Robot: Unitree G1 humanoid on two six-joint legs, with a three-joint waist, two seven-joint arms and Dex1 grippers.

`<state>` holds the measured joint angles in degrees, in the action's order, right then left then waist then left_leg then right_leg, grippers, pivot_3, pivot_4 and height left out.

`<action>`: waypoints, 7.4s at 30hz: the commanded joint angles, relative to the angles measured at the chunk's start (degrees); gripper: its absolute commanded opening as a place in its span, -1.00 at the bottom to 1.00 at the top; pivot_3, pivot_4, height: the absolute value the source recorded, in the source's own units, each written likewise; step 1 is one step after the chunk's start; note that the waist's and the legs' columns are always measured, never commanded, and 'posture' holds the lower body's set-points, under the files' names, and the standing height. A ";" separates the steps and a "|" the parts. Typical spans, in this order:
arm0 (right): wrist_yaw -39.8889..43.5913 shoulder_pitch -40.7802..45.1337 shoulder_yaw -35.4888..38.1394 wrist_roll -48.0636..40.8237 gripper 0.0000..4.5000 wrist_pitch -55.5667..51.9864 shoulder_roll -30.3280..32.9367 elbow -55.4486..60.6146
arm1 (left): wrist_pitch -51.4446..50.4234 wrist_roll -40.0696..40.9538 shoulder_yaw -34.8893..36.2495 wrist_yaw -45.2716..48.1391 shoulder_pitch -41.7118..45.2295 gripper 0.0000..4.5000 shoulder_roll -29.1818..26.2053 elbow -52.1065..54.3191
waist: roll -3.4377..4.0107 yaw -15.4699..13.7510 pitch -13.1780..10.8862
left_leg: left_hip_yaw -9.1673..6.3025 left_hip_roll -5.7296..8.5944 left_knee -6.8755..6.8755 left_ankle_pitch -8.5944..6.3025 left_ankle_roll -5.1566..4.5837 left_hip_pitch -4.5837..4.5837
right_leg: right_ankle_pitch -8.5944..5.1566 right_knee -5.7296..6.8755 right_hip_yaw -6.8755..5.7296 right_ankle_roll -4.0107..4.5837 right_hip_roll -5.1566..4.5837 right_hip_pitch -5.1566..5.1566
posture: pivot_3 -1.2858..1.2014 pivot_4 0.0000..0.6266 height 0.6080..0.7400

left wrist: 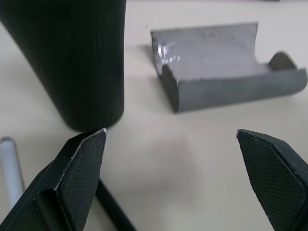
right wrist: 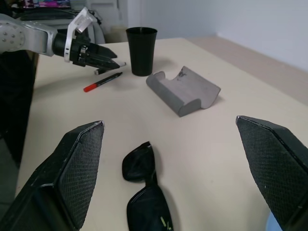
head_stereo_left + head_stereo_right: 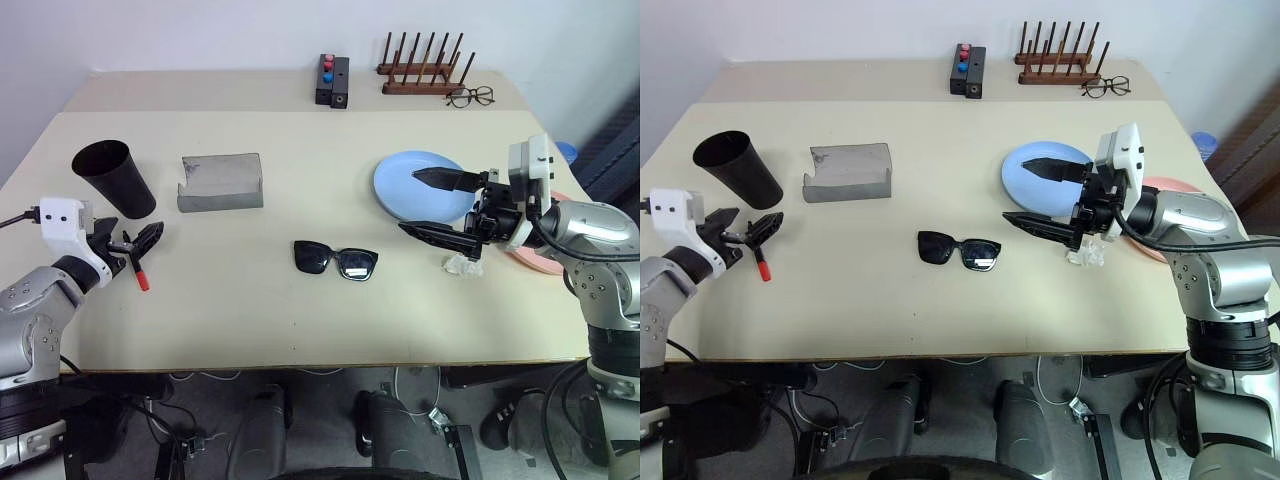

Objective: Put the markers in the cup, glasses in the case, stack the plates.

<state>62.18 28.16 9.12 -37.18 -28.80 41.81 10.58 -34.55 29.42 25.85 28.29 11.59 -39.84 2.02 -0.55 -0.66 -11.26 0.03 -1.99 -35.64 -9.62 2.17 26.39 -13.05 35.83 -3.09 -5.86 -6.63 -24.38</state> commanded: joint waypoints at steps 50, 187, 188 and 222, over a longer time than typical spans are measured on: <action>-3.11 2.85 -6.89 3.93 0.99 6.87 -8.80 -0.52 | -18.01 5.28 4.14 -1.30 0.20 1.00 -7.70 7.26 | -0.10 0.34 -0.01 | -0.05 -0.02 -0.06 0.00 0.00 -0.01 | -0.01 0.10 -0.01 0.00 0.04 -0.02 | 0.03 -0.52 1.00; -3.48 2.39 -11.96 6.83 1.00 -0.91 -8.00 1.18 | -57.95 22.21 7.16 -12.57 -4.62 -0.99 -15.55 25.27 | -0.33 0.08 -0.02 | -0.19 0.03 -0.09 -0.08 0.21 0.03 | -0.03 0.08 -0.02 0.01 -0.03 -0.09 | 0.03 -0.52 1.00; -3.49 2.28 -11.88 6.90 1.00 -0.88 -7.91 1.28 | -57.95 23.83 7.35 -13.33 -5.28 -0.99 -15.85 24.96 | -0.33 0.11 -0.02 | -0.18 0.03 -0.06 -0.08 0.22 0.03 | -0.03 0.06 -0.02 0.01 -0.04 -0.11 | 0.03 -0.52 1.00; -5.06 1.84 -11.78 7.72 1.00 -0.13 -8.58 1.45 | -49.37 11.55 -45.66 16.75 32.68 0.60 -32.39 -9.87 | -0.34 0.02 -0.04 | 0.01 0.04 0.45 0.06 0.13 0.04 | -0.01 -0.29 -0.01 -0.01 0.04 -0.14 | 0.03 -0.52 1.00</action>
<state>57.45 29.79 -3.83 -28.87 -29.46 33.33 9.64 -85.29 43.46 -18.71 42.85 42.54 -72.15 -7.29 -0.89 -0.64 -11.29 0.03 -1.96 -35.19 -9.55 2.28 26.44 -13.06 35.55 -3.09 -5.87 -6.59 -24.52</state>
